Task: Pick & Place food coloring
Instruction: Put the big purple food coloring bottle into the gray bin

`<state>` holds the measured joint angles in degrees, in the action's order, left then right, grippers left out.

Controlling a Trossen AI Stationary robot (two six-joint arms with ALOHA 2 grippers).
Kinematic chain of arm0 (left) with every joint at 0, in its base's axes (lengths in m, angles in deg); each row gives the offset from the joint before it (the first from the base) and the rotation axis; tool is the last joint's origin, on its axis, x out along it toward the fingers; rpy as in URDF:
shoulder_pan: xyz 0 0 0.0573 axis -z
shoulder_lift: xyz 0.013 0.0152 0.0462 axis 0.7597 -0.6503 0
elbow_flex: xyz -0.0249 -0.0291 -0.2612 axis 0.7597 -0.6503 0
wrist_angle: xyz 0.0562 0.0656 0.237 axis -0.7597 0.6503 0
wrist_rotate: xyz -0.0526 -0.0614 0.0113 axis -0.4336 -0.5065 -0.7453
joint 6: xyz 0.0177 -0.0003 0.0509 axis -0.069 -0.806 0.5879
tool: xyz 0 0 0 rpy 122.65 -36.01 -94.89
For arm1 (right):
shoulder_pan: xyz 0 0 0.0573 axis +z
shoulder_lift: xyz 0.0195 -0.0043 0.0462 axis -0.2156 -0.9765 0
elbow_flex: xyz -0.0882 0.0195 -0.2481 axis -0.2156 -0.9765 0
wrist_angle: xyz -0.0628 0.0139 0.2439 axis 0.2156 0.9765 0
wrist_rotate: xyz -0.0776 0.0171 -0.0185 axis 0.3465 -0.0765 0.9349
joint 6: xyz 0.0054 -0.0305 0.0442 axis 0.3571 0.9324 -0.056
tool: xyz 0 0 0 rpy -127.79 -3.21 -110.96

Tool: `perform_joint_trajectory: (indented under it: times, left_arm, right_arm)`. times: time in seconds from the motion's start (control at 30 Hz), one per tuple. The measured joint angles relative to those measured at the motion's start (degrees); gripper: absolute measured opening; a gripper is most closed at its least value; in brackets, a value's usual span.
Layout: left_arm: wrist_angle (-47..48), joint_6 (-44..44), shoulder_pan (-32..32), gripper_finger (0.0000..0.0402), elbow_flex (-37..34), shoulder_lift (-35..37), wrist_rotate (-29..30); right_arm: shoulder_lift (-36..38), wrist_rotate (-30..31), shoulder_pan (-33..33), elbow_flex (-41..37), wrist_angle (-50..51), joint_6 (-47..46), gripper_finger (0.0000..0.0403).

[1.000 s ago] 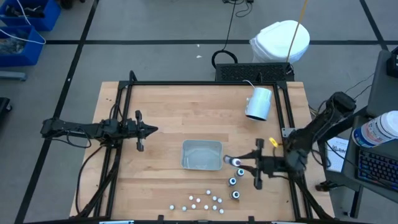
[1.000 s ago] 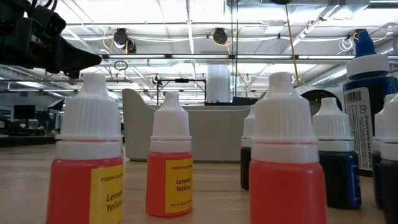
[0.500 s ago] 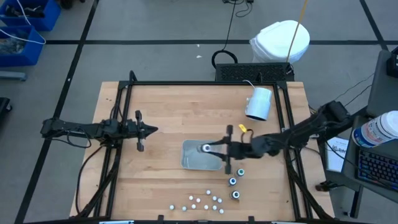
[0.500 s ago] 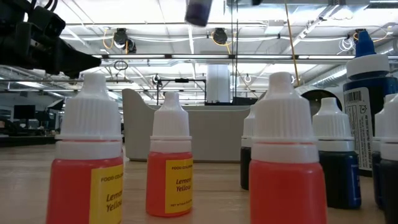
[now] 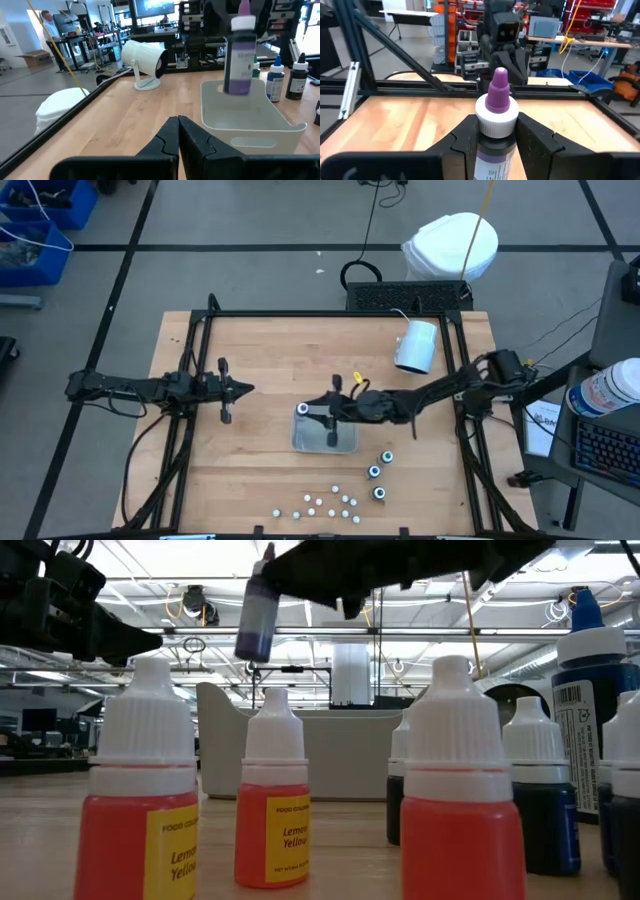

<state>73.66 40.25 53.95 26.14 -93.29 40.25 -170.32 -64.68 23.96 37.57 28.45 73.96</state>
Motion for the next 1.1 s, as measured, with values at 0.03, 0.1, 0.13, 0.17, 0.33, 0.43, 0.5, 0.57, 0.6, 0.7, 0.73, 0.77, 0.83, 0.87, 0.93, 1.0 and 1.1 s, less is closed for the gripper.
perform_joint_trajectory:
  times: [0.03, 0.1, 0.13, 0.17, 0.33, 0.43, 0.5, 0.57, 0.6, 0.7, 0.73, 0.77, 0.83, 0.87, 0.93, 1.0, 1.1]
  left_arm:
    - [-0.02, 0.01, 0.02, 0.001, 0.0, 0.01, 0.01]
    - [-0.05, 0.34, 0.01, 0.001, 0.0, 0.01, 0.14]
    - [-0.26, 0.87, 0.02, 0.001, 0.0, 0.01, 0.38]
    - [-0.45, 1.46, 0.01, 0.001, 0.0, 0.01, 0.43]
    - [-0.46, 1.92, 0.02, 0.001, 0.0, 0.01, 0.48]
    - [-0.46, 2.03, 0.02, 0.001, 0.0, 0.01, 0.48]
    - [-0.44, 2.03, 0.0, 0.001, 0.0, 0.01, 0.48]
    - [-0.45, 2.01, 0.0, 0.001, 0.0, 0.01, 0.48]
    - [-0.44, 2.01, 0.0, 0.001, 0.0, 0.01, 0.48]
    - [-0.44, 1.97, 0.02, 0.001, 0.0, 0.01, 0.48]
    - [-0.39, 1.97, 0.01, 0.001, 0.0, 0.01, 0.48]
    - [-0.39, 1.96, 0.01, 0.001, 0.0, 0.01, 0.48]
    - [-0.42, 1.88, 0.02, 0.001, 0.0, 0.01, 0.48]
    - [-0.42, 1.88, 0.0, 0.001, 0.0, 0.01, 0.48]
    - [-0.44, 1.88, 0.01, 0.001, 0.0, 0.01, 0.48]
    - [-0.44, 1.89, 0.0, 0.001, 0.0, 0.01, 0.48]
    - [-0.46, 1.88, 0.0, 0.001, 0.0, 0.01, 0.48]
  right_arm:
    - [-0.81, 0.08, 0.0, 0.26, -0.13, -0.19, 0.0107]
    - [-2.63, 0.07, 0.04, 0.9, -0.66, -0.54, 0.0107]
    - [-3.45, -0.01, 0.06, 1.09, -1.0, -0.56, 0.0107]
    - [-4.14, 0.02, 0.09, 1.13, -1.12, -0.55, 0.0107]
    - [-6.36, 0.46, 0.07, 1.17, -2.04, -0.6, 0.0107]
    - [-6.91, 1.55, 0.08, 1.22, -2.1, -0.62, 0.0107]
    - [-7.19, 2.33, 0.09, 1.26, -2.14, -0.64, 0.0107]
    - [-7.19, 3.27, 0.11, 1.26, -1.19, -0.62, 0.0107]
    - [-7.23, 3.3, 0.09, 1.26, -0.53, -0.64, 0.0107]
    - [-7.27, 3.39, 0.1, 1.22, -0.41, -0.6, 0.0107]
    - [-7.15, 3.41, 0.16, 1.22, -0.67, -0.59, 0.0107]
    - [-7.05, 3.41, 0.2, 1.22, -0.73, -0.58, 0.0107]
    - [-7.01, 3.37, 0.2, 1.22, -0.33, -0.6, 0.0107]
    - [-7.05, 3.34, 0.22, 1.22, 0.14, -0.6, 0.0107]
    - [-7.09, 3.37, 0.2, 1.19, 1.11, -1.41, 0.0107]
    - [-7.08, 3.39, 0.11, 1.19, 2.27, -2.42, 0.0107]
    - [-7.97, 3.41, 0.09, 1.19, 2.32, -2.87, 0.0107]
